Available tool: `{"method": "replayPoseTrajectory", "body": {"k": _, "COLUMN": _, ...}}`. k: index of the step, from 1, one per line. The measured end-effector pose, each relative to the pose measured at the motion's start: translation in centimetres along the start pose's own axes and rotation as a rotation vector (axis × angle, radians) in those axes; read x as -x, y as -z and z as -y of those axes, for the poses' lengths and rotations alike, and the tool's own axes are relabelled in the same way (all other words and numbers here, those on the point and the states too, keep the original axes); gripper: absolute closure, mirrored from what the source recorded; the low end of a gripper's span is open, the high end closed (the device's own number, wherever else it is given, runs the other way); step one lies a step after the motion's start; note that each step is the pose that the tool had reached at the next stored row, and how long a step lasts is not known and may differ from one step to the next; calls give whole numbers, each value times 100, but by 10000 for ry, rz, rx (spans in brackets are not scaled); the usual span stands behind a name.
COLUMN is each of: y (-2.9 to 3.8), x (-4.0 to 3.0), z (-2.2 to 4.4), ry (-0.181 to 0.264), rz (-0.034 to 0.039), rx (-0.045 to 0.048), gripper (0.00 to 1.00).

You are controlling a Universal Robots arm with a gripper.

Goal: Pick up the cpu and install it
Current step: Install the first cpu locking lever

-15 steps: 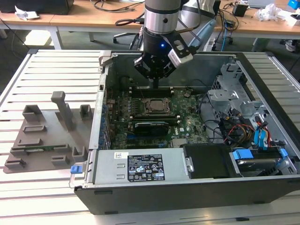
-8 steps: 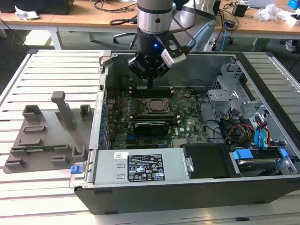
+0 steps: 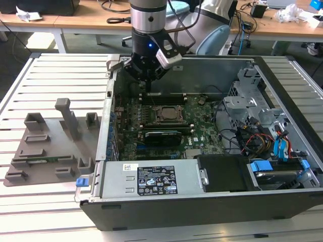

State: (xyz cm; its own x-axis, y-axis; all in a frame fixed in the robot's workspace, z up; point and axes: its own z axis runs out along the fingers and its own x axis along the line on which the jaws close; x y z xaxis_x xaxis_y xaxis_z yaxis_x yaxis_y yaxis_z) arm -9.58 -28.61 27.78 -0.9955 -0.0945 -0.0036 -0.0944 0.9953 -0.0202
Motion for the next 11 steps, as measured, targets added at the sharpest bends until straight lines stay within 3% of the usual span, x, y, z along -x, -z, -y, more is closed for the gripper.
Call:
{"method": "replayPoseTrajectory", "body": {"k": 2, "y": -14, "x": -39, "z": -34, "ry": -1, "rz": 0, "rx": 0, "gripper": 89}}
{"method": "replayPoseTrajectory", "body": {"k": 5, "y": -108, "x": -50, "z": -128, "ry": -1, "rz": 0, "rx": 0, "gripper": 89}}
{"method": "replayPoseTrajectory", "body": {"k": 8, "y": -160, "x": -52, "z": -140, "ry": -1, "rz": -1, "rx": -1, "gripper": 89}}
{"method": "replayPoseTrajectory", "body": {"k": 11, "y": -190, "x": -46, "z": -109, "ry": -1, "rz": 0, "rx": 3, "gripper": 89}}
